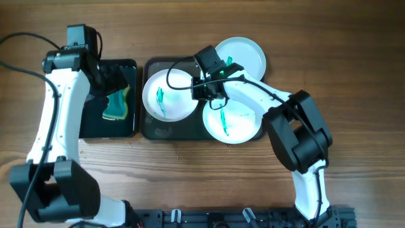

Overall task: Clean dirty plates on tray and stack at the side
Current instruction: 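Grasp the green-yellow sponge with the left gripper and lift it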

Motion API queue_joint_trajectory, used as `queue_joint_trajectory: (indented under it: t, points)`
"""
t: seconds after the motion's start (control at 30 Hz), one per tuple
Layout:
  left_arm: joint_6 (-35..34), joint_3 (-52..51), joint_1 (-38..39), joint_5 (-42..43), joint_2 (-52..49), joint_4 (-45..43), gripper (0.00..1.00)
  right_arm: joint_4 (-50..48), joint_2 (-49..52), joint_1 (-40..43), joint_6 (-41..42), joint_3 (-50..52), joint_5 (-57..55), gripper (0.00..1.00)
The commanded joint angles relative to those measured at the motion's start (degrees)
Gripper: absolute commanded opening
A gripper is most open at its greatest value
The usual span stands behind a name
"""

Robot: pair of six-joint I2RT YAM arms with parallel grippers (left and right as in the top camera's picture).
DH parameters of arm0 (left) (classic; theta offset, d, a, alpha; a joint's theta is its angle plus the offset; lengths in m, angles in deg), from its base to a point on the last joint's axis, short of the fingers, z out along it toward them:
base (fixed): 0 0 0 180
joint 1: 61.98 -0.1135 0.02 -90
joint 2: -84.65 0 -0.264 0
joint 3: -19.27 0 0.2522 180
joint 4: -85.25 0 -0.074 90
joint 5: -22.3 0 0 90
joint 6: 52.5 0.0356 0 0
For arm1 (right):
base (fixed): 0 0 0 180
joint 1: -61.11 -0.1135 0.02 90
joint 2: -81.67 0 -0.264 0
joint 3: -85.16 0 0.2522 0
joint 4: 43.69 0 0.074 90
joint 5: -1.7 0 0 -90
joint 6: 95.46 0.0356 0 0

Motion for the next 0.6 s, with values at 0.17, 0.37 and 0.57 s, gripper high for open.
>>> queue_joint_trajectory:
  t: [0.17, 0.37, 0.57]
  points:
    - [2.78, 0.09, -0.72, -3.91, -9.35, -5.09, 0.79, 0.55, 1.73, 0.02, 0.26, -0.66, -0.31, 0.04]
    - [5.6, 0.09, -0.72, -2.67, -14.82, -6.54, 0.69, 0.48, 1.73, 0.02, 0.28, -0.66, 0.02, 0.04]
    - [8.66, 0.09, -0.66, 1.03, -19.87, -6.82, 0.68, 0.09, 1.73, 0.02, 0.39, -0.66, 0.04, 0.04]
